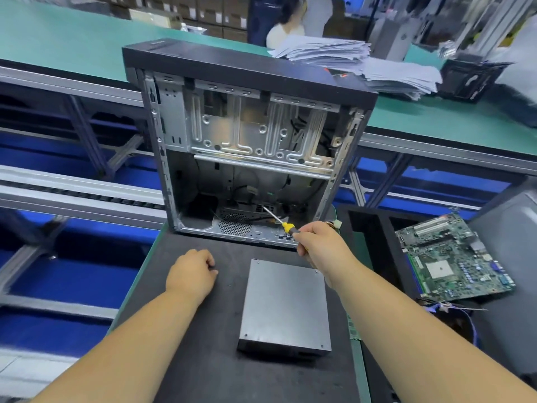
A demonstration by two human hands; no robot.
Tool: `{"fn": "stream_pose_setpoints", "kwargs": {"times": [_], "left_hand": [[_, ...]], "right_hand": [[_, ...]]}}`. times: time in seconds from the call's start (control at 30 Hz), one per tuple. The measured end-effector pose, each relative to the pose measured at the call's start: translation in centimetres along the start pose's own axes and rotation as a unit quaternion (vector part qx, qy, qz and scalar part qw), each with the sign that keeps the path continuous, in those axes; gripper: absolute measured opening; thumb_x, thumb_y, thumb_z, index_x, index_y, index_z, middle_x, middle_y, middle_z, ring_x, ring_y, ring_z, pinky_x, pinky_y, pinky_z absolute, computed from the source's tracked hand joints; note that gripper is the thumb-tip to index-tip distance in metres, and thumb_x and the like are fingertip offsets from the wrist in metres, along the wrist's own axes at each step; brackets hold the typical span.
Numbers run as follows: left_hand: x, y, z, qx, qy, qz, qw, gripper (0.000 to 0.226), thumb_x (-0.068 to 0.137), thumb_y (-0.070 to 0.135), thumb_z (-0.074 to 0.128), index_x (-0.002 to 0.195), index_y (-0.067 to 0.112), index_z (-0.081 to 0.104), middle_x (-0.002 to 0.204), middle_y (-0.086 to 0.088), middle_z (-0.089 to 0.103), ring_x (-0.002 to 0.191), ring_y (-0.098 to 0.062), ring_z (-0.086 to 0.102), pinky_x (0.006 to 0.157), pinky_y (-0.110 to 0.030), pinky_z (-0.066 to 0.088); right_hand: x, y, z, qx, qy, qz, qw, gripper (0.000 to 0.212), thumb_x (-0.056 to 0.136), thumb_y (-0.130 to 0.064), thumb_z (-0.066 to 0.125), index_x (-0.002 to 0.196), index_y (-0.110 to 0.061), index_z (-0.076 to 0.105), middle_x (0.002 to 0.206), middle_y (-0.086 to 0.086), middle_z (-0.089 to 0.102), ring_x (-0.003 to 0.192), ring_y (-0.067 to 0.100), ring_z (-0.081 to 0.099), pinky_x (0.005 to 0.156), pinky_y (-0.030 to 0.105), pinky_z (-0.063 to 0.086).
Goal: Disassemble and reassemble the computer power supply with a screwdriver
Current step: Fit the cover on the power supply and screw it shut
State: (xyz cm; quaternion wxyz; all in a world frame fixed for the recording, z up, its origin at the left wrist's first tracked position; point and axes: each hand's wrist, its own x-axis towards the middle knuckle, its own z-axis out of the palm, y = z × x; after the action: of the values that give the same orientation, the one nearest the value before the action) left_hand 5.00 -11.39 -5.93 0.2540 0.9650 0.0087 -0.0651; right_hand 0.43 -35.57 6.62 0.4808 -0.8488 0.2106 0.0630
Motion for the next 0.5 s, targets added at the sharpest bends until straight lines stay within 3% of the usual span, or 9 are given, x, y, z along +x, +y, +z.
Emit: {"fn": "stream_pose_setpoints", "kwargs": {"times": [0.17,0.27,0.4,0.5], "left_hand": [[0.4,0.0,0.0,0.004,-0.004,0.008,1.0,0.016,0.09,0.027,0.066,0.077,0.024,0.058,0.094,0.0,0.053,0.091,-0.025,0.056,0.08,-0.04,0.051],[0.3,0.3,-0.2,-0.104,-0.004,0.028,0.994,0.019,0.092,0.023,0.065,0.076,0.027,0.056,0.087,0.003,0.057,0.081,-0.019,0.058,0.071,-0.034,0.049],[-1.4,2.5,-1.7,-0.336,-0.042,0.049,0.94,0.023,0.092,0.014,0.062,0.076,0.03,0.061,0.078,0.001,0.067,0.075,-0.012,0.064,0.068,-0.019,0.049],[-2.9,4.4,-2.7,-0.422,-0.074,0.07,0.901,0.019,0.092,0.011,0.063,0.082,0.028,0.067,0.079,0.002,0.07,0.074,-0.006,0.066,0.068,-0.012,0.049]], "right_hand": [[-0.6,0.2,-0.3,0.026,0.037,0.015,0.999,0.025,0.09,-0.026,0.056,0.074,-0.01,0.065,0.057,-0.001,0.055,0.057,0.017,0.044,0.058,0.033,0.036],[-1.4,0.3,-0.9,0.031,0.068,0.002,0.997,0.011,0.088,-0.025,0.058,0.089,-0.017,0.064,0.066,-0.005,0.068,0.059,0.014,0.048,0.058,0.032,0.039],[-3.3,0.5,-1.7,0.111,0.083,-0.076,0.987,0.005,0.089,-0.022,0.063,0.093,-0.024,0.065,0.075,-0.002,0.075,0.056,0.006,0.052,0.058,0.029,0.041],[-4.7,0.4,-1.9,0.167,0.104,-0.116,0.974,0.01,0.09,-0.02,0.065,0.085,-0.026,0.07,0.071,0.006,0.073,0.052,0.003,0.055,0.054,0.025,0.041]]}}
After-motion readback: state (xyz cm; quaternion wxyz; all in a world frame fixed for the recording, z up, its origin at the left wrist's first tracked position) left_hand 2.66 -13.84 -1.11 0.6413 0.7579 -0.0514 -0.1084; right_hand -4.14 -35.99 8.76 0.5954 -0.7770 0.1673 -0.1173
